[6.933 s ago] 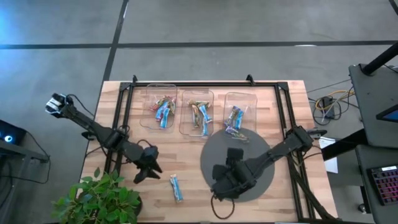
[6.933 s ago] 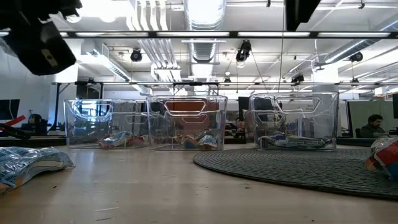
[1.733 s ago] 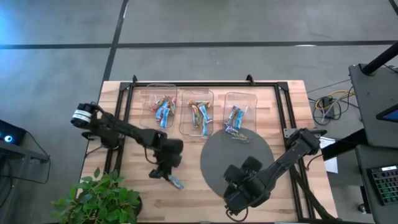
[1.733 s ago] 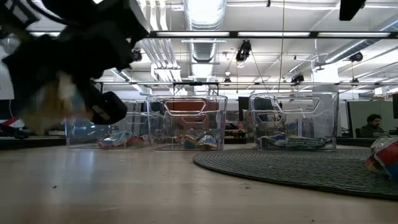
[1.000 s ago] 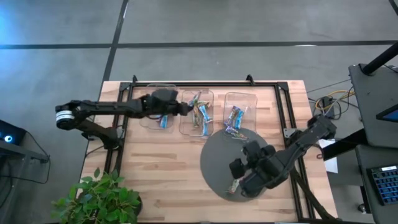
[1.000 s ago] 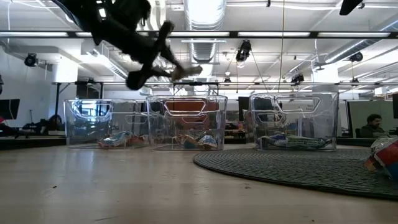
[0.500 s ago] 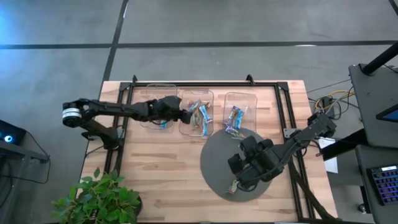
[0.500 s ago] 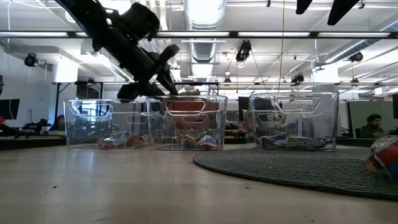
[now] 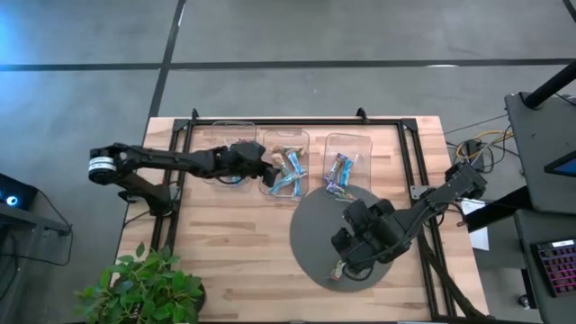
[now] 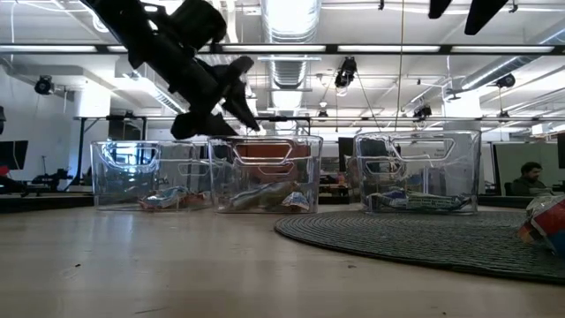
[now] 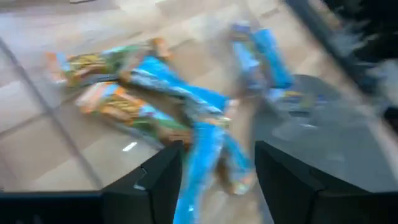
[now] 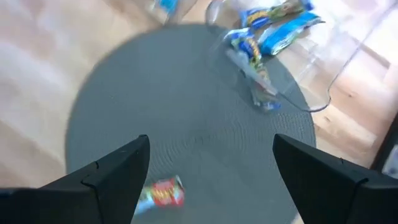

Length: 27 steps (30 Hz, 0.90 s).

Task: Pick and place Granola Bars by type
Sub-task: Put the orange snack bar into the middle transparent bin, then put the red snack bar into the left transparent bin

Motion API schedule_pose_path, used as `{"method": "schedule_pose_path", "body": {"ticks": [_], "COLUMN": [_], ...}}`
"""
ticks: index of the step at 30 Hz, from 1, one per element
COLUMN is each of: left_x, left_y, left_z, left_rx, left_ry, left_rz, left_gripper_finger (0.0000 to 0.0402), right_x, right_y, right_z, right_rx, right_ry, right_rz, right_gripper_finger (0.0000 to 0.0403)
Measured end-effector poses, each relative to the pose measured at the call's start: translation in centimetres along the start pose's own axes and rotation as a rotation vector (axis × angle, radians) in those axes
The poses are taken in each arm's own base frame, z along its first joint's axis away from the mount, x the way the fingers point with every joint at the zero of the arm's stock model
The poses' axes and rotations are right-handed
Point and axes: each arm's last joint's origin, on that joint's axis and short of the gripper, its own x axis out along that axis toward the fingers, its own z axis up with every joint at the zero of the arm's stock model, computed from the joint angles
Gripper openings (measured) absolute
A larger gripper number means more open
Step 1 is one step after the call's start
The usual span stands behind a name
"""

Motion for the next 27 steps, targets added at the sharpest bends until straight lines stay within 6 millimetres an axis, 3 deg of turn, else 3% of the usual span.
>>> {"method": "schedule_pose_path", "body": {"ticks": [8, 14, 22, 27], "left_x": [-3.7, -7.1, -11.2, -13.3], "left_y": [-3.1, -3.7, -3.8, -3.6], "left_z": [1.1, 0.9, 0.8, 0.8], "left_rx": [0.156, 0.209, 0.188, 0.179], "left_ry": [0.004, 0.03, 0.012, -0.011], "left_rz": [-0.299, -0.404, -0.464, -0.499], "left_gripper_finger": [0.0184, 0.0184, 0.0183, 0.0183], "right_x": [0.5, 2.6, 6.2, 8.9], "right_y": [0.5, 1.7, 4.7, 5.1], "right_z": [-1.1, -2.5, -5.1, -6.8], "right_rx": [-0.636, -0.964, -1.26, -1.304], "right_ry": [0.217, 0.234, 0.172, 0.259], "right_rz": [0.098, 0.248, 0.48, 0.41], "right_gripper_finger": [0.0326, 0.0327, 0.0327, 0.0326]}}
